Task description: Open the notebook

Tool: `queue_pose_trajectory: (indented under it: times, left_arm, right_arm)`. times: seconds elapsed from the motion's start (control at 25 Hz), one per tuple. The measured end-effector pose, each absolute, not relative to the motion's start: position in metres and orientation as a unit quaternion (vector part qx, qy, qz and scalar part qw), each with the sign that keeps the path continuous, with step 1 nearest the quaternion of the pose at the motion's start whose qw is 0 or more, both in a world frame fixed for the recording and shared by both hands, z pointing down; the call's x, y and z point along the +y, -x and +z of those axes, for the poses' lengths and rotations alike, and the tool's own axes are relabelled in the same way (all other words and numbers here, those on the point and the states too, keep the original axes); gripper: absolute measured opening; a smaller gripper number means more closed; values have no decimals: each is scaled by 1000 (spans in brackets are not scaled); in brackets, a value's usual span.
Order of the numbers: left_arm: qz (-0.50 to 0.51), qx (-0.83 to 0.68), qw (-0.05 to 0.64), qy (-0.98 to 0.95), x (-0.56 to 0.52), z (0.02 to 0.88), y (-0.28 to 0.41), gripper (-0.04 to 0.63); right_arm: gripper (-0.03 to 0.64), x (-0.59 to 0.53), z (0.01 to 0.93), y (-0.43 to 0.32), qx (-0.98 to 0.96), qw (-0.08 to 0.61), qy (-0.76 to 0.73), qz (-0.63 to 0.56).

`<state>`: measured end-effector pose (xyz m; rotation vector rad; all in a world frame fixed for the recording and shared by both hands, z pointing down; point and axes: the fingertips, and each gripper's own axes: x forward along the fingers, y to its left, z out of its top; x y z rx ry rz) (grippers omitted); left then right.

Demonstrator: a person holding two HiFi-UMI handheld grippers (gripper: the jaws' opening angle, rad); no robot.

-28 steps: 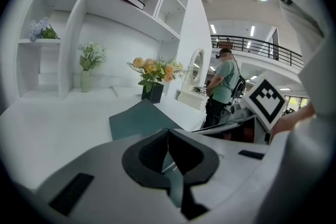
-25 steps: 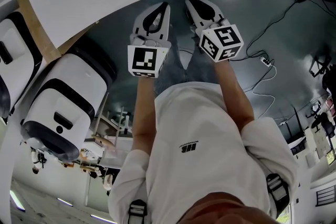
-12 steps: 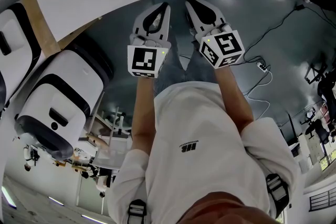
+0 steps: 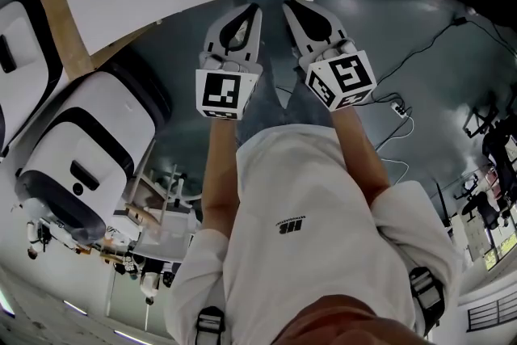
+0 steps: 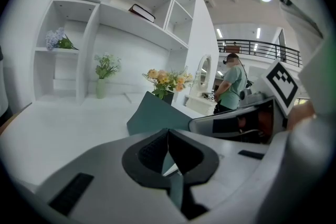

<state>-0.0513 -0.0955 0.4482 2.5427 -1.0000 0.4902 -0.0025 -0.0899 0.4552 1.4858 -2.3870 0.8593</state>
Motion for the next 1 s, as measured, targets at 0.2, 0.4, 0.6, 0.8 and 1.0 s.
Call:
queue_pose_trajectory:
  times: [0.2,0.4,0.6,0.8,1.0]
  left_arm:
    - [170,-362,181,-899,-97,445,60,0]
    - [166,-370,181,-896,-97,443,71,0]
    - [164,-377,182,-893,-98,441,80,0]
    - [163,-382,182,-891,-98,442,90,0]
    - [162,-387,182,-889,-98,441,102,0]
  right_arm:
    - [9,-93,448,14,-817,101,-494,282]
    - [8,-94,443,27,-824,101,-485,274]
    - [8,-96,438,39,-831,102,-478,267]
    - [8,-99,436,50,-835,102,-472,263]
    - [8,-100,434,64,-840,101,-465,260]
